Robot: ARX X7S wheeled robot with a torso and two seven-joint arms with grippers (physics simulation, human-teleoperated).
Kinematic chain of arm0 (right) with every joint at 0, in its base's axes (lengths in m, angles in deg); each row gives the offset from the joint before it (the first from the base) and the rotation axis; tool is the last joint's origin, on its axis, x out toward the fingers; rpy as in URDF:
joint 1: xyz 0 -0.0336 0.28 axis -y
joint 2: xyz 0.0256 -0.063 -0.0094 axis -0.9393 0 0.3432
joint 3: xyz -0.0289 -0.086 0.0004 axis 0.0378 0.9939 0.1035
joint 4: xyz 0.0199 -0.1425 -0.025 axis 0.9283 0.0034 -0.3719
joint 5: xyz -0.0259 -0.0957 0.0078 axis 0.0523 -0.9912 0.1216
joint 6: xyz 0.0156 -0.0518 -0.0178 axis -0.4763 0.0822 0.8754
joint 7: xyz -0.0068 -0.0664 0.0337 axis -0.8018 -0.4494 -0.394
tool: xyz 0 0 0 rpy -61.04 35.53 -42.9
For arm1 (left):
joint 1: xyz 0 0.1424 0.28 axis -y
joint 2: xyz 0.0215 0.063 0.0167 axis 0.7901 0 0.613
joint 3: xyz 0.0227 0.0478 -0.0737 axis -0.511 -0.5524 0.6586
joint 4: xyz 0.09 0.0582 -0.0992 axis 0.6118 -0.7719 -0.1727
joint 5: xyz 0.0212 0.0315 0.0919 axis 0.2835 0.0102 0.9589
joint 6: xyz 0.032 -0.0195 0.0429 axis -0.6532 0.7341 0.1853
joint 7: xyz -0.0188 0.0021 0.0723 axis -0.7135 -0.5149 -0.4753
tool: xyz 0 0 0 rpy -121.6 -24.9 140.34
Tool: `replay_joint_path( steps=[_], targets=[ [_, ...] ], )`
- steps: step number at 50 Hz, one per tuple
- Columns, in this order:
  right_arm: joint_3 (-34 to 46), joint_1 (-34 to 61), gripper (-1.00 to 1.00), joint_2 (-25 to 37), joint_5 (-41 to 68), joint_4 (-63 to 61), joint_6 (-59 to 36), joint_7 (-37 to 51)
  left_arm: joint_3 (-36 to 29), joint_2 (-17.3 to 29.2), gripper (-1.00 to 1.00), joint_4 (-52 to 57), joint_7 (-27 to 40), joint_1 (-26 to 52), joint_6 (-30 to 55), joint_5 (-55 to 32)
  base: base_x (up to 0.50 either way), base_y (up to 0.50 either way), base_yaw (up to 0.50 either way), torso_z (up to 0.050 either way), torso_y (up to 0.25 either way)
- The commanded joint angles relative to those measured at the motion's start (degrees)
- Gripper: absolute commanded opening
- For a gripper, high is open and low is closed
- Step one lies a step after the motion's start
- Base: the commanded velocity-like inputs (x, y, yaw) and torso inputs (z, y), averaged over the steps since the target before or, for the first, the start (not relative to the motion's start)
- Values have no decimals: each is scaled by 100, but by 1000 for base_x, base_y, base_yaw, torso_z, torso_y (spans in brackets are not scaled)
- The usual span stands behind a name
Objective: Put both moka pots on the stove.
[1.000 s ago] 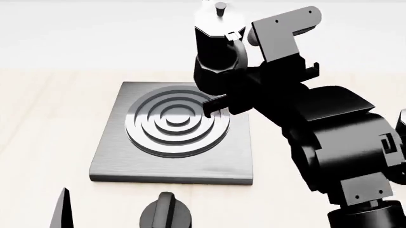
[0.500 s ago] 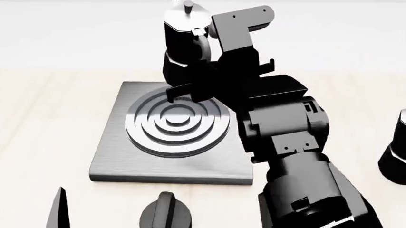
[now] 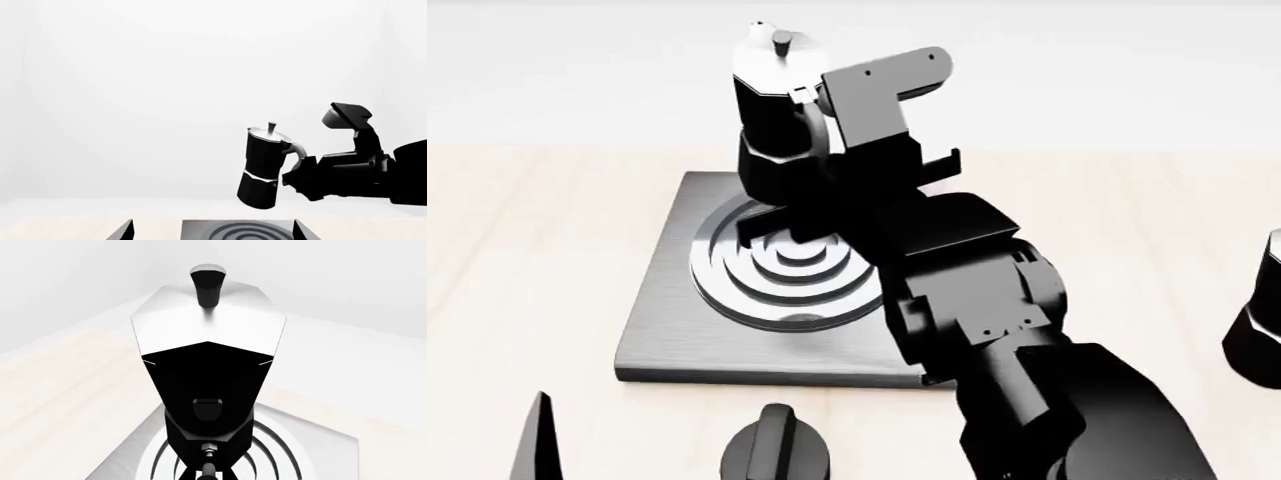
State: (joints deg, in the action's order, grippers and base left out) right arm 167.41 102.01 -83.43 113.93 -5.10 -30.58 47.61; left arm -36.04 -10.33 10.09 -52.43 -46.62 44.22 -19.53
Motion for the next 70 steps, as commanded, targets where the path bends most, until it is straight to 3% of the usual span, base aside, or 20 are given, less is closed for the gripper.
replay_joint_path(
  steps=[1, 36, 51, 52, 62, 66, 70],
  targets=[
    [782, 20, -100, -24, 776, -127, 360, 122, 34, 3, 100, -82, -3, -30, -195, 35, 0, 0, 0, 0, 0],
    [946, -184, -100, -24, 926, -153, 529, 71, 30, 37, 100, -118, 80, -19, -216, 25, 0, 0, 0, 0, -111],
    [963, -238, -100, -24, 787, -150, 509, 31, 28, 53, 100, -33, 139, -23, -176, -6, 0, 0, 0, 0, -3],
    [950, -242, 100, -24, 788, -130, 513, 27, 31, 52, 100, -30, 141, -23, -180, -15, 0, 0, 0, 0, 0],
    [897, -256, 100, -24, 775, -63, 799, -102, 72, 79, 100, 15, 165, -44, -204, -76, 0, 0, 0, 0, 0],
    [801, -271, 100, 29, 739, -149, 1316, -104, 79, 89, 100, 28, 169, -44, -205, -103, 0, 0, 0, 0, 0],
    [847, -369, 100, 1885, 412, -3586, 1822, 1780, 46, 88, 100, 22, 172, -45, -202, -68, 0, 0, 0, 0, 0]
  ],
)
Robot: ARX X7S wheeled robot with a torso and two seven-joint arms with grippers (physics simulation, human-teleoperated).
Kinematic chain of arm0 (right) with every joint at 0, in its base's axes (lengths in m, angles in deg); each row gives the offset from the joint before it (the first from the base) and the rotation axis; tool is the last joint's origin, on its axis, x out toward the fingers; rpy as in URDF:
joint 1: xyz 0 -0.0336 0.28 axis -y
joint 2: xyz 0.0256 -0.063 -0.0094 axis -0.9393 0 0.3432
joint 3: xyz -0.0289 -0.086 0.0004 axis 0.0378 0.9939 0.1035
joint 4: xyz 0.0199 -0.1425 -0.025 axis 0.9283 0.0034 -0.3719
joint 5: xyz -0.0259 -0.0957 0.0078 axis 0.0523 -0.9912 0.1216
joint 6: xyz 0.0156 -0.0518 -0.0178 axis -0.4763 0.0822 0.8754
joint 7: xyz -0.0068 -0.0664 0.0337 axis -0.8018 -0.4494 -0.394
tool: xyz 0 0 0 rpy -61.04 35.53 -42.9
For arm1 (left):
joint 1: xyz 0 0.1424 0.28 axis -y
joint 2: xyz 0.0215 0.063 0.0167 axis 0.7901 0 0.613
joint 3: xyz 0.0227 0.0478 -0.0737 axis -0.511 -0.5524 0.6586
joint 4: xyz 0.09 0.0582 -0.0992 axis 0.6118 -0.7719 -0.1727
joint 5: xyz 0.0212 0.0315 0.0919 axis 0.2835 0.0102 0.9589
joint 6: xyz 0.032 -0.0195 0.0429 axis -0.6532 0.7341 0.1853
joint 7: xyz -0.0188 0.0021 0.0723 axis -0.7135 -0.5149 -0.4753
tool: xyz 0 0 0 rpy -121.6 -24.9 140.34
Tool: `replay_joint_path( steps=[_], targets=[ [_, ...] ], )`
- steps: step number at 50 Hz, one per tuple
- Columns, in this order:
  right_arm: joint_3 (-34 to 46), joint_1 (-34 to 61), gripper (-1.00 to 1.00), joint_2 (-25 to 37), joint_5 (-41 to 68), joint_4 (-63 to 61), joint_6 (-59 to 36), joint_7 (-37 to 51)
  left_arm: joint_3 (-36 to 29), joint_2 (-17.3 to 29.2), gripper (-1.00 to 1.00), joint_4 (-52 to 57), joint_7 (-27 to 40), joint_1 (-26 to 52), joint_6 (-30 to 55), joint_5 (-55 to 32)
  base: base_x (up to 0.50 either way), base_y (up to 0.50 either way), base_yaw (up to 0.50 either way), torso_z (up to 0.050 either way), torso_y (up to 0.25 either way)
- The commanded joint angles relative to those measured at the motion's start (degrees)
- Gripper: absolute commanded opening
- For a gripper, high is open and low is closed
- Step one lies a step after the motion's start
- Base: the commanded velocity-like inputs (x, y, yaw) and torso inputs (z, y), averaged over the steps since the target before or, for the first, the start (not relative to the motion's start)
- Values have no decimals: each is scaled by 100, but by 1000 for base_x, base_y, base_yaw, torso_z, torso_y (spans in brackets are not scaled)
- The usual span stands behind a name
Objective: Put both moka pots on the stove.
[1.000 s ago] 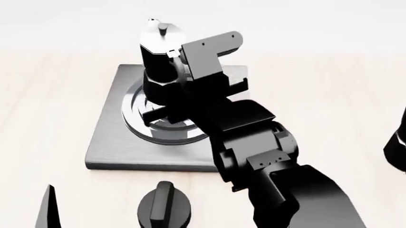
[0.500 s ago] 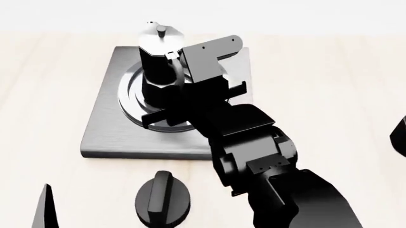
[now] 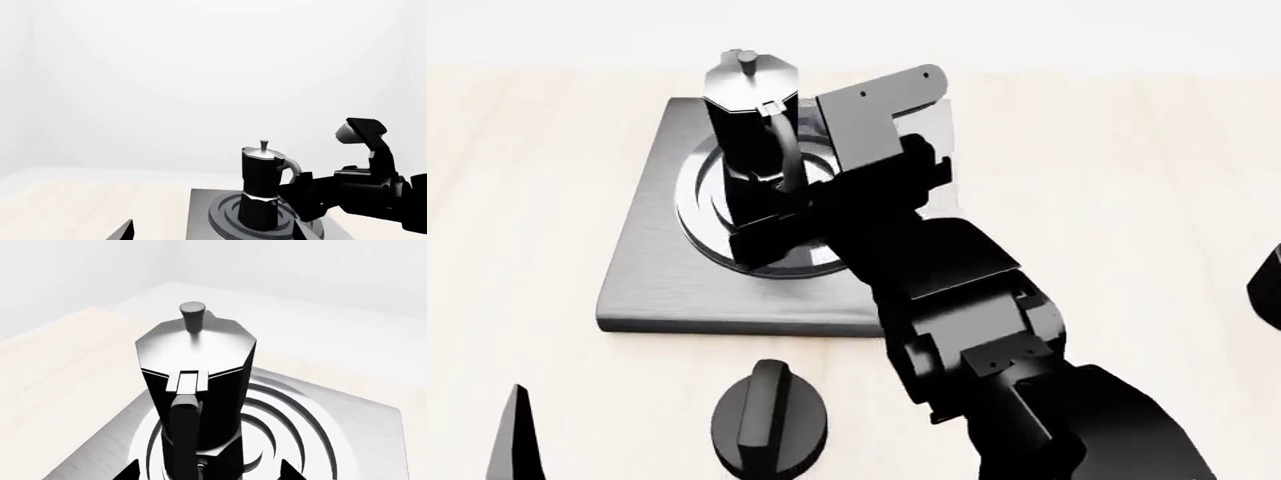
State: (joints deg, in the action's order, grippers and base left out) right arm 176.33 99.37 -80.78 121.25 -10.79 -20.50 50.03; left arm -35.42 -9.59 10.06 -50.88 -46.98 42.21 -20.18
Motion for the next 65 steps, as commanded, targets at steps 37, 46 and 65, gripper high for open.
replay_joint_path(
  steps=[37, 46, 65],
  targets=[
    [349, -92, 100, 6956, -2027, -9268, 1171, 4510, -128, 55, 100, 101, 67, -16, -15, 65, 0, 0, 0, 0, 0],
    [253, 143, 100, 7995, -1944, -9458, 864, 4168, -152, 43, 100, 57, 69, -4, -60, 77, 0, 0, 0, 0, 0],
    [200, 163, 100, 8710, -1013, -8249, 1074, 2953, -170, 73, 100, 86, 107, 22, -24, 70, 0, 0, 0, 0, 0]
  ],
)
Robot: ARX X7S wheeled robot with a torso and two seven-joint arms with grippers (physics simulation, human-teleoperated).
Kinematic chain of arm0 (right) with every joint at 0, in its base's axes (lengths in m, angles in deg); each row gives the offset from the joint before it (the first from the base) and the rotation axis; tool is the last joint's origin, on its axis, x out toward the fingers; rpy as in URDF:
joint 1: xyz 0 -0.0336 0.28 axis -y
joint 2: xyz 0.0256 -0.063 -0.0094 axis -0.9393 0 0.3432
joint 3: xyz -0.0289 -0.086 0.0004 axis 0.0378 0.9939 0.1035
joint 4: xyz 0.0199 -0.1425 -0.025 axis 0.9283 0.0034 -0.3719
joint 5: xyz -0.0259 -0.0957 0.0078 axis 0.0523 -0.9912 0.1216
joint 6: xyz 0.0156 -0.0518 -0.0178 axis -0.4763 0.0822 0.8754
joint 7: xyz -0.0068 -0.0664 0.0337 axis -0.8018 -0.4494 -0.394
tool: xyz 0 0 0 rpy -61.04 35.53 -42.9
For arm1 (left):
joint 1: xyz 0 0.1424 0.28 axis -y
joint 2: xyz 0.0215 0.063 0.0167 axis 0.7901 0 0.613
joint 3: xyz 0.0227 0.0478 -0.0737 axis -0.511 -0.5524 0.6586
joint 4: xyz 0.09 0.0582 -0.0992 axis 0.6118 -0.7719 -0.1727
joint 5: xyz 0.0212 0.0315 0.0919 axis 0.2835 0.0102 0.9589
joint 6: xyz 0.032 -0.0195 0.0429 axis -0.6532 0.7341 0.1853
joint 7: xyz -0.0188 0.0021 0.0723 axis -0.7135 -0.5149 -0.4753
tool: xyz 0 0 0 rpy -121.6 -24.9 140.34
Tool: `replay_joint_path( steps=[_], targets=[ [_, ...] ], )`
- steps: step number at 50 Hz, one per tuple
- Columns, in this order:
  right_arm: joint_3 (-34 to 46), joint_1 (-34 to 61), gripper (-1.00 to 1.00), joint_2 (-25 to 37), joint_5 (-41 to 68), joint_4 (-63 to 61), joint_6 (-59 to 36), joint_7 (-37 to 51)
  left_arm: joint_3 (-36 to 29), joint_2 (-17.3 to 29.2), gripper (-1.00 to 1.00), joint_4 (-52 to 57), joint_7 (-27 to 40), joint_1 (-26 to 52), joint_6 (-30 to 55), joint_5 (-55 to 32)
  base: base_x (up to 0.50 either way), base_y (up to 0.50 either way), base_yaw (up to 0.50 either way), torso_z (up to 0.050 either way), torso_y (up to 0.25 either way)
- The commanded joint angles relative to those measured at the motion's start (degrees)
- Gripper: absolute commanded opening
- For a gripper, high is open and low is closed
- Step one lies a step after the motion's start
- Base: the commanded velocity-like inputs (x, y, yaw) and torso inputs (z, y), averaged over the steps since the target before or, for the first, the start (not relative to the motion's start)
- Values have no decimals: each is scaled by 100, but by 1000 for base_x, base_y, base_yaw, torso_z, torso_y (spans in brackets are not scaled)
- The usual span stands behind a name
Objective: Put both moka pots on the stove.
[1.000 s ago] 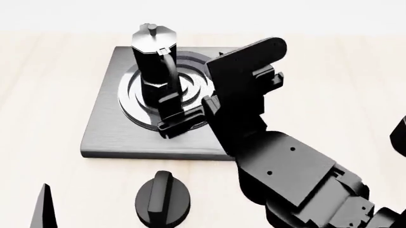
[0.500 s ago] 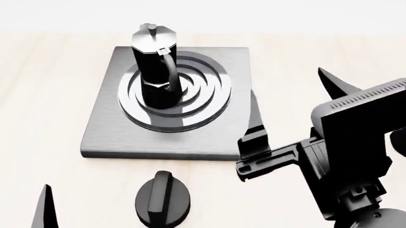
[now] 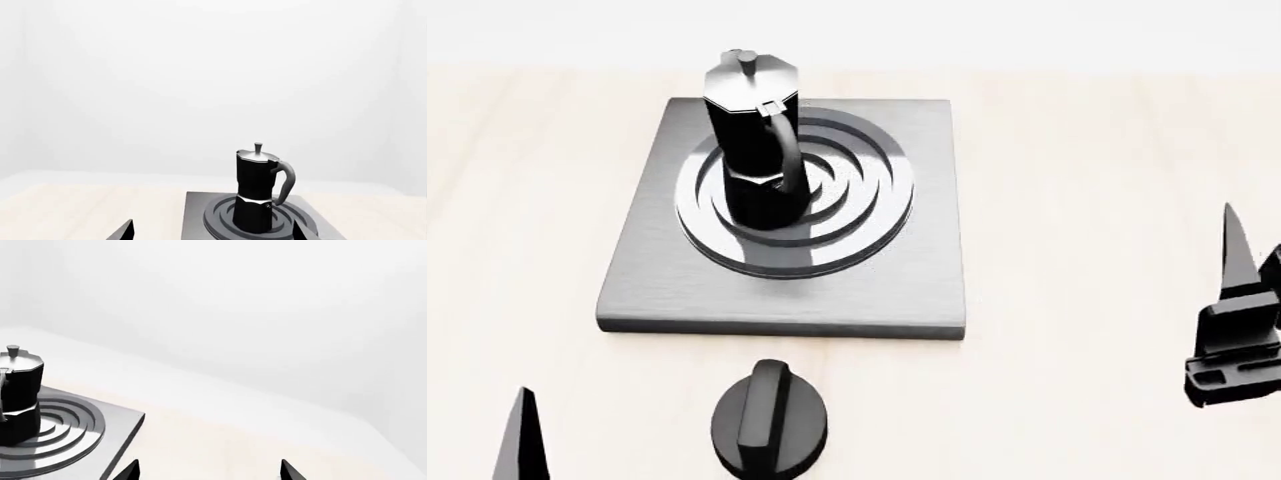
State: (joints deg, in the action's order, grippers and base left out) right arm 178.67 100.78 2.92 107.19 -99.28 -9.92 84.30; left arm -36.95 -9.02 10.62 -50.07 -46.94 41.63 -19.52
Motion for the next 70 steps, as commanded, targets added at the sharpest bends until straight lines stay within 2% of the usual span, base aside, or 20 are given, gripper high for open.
replay_joint_path(
  steps=[1, 10, 20, 26, 36, 53, 70],
  targets=[
    [-37, 22, 100, 340, 411, 644, 13, -520, -10, 19, 100, 29, 25, 14, 27, -7, 0, 0, 0, 0, 0],
    [-112, 73, 100, 340, 919, 1337, -221, -1152, -54, 2, 100, -39, 17, 37, -9, 16, 0, 0, 0, 0, 0],
    [-529, 460, 100, 340, 1257, 1765, -1498, -1715, -31, 5, 100, -144, 9, 40, -98, -8, 0, 0, 0, 0, 0],
    [-428, 341, 100, 339, 1413, 2083, -1538, -1975, -52, 19, 100, -78, 28, 7, -84, 2, 0, 0, 0, 0, 0],
    [-551, 449, 100, 42, 1698, 2817, -2589, -2618, -80, 22, 100, -95, 35, 23, -85, 12, 0, 0, 0, 0, 0],
    [-550, 413, 100, -566, 1661, 3459, -2612, -2550, -124, 51, 100, 2, 86, 20, 6, 10, 0, 0, 0, 0, 0],
    [-410, -81, 100, -1225, 1645, 4399, -2017, -2689, -170, 58, 100, 17, 102, 48, 10, 17, 0, 0, 0, 0, 0]
  ],
)
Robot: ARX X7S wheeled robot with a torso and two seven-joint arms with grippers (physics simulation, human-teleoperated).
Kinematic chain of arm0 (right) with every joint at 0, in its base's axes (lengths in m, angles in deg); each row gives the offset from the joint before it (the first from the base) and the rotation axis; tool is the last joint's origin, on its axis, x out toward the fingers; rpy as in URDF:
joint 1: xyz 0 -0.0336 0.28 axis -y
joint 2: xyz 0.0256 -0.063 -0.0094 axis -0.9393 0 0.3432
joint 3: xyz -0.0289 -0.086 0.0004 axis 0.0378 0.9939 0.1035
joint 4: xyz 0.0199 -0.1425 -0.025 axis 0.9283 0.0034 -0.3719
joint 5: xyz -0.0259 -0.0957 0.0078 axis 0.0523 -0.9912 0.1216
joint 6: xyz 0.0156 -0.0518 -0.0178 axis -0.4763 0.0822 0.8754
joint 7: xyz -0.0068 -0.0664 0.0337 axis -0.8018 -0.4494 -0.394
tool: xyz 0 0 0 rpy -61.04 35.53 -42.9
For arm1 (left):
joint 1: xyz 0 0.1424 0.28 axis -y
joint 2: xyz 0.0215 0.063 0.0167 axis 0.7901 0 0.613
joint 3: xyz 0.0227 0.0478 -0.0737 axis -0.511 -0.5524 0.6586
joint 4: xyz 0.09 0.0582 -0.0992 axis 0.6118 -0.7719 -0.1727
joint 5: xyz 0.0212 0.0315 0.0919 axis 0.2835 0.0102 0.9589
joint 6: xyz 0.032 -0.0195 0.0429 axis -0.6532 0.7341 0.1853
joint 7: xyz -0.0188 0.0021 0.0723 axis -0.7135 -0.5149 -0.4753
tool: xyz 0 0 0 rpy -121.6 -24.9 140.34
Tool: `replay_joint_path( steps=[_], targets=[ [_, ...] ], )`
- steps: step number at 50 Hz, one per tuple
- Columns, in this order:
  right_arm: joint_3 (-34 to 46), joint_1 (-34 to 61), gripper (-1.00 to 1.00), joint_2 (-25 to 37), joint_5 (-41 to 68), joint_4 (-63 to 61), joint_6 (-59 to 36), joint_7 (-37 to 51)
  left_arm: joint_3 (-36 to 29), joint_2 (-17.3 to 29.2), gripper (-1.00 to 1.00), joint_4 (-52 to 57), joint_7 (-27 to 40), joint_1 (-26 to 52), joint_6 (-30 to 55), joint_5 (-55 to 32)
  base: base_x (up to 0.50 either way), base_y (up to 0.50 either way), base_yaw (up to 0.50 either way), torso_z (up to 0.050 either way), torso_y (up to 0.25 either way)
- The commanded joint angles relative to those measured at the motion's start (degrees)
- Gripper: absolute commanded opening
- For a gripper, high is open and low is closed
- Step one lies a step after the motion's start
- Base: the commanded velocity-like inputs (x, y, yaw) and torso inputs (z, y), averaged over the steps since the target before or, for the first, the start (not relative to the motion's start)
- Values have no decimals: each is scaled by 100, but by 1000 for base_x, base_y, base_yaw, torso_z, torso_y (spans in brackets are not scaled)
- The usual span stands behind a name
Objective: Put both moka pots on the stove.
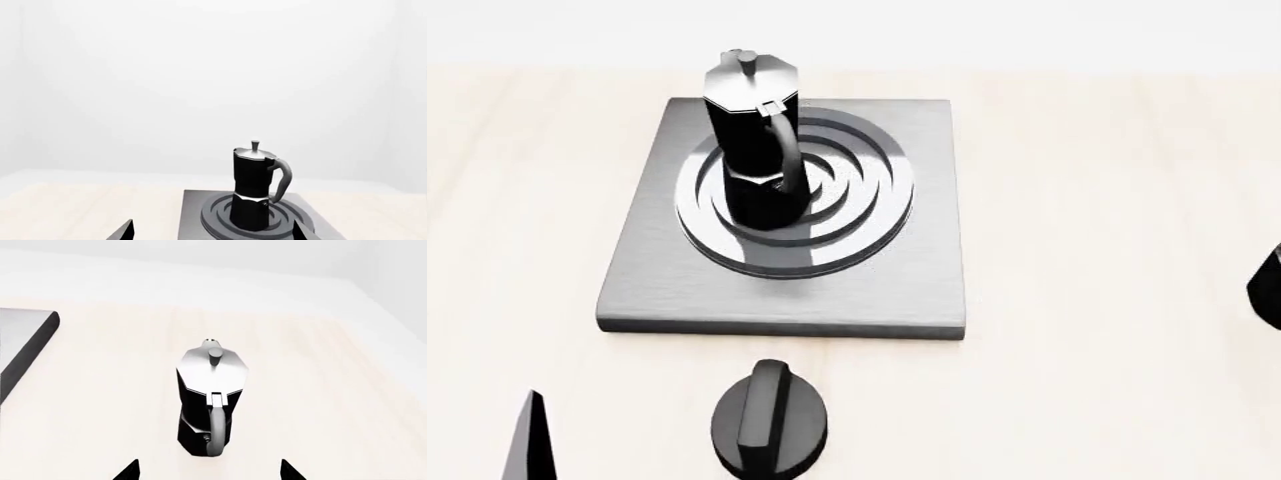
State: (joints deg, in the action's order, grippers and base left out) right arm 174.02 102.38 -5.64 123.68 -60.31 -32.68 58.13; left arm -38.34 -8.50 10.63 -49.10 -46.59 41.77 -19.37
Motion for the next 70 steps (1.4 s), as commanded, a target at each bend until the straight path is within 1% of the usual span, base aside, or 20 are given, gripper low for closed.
replay_joint_path(
  steps=[1, 15, 23, 33, 40, 57, 70],
  targets=[
    [51, -248, 100, -395, -3, 543, 276, -81, -33, 8, 100, 18, 4, 10, -6, -4, 0, 0, 0, 0, 0],
    [-6, -299, 100, -651, 18, 826, 425, -100, -50, 46, 100, 59, 24, 10, 20, 9, 0, 0, 0, 0, 0],
    [30, -510, 100, -923, 35, 1111, 595, -148, -30, 73, 100, 68, 37, 14, 25, -7, 0, 0, 0, 0, 0],
    [96, -629, 100, -1384, -42, 1663, 606, -261, -78, 45, 100, -79, 9, 46, -56, 30, 0, 0, 0, 0, 0],
    [55, -769, 100, -1778, -33, 2330, 812, -373, -101, 27, 100, -219, -25, 85, -135, 49, 0, 0, 0, 0, 0],
    [5, -669, 100, -2026, -119, 2798, 862, -405, -161, 51, 100, -242, -44, 36, -272, 145, 0, 0, 0, 0, 0],
    [-32, -779, 100, -2166, -91, 3151, 920, -391, -173, 52, 100, -301, -32, 47, -340, 191, 0, 0, 0, 0, 0]
  ],
)
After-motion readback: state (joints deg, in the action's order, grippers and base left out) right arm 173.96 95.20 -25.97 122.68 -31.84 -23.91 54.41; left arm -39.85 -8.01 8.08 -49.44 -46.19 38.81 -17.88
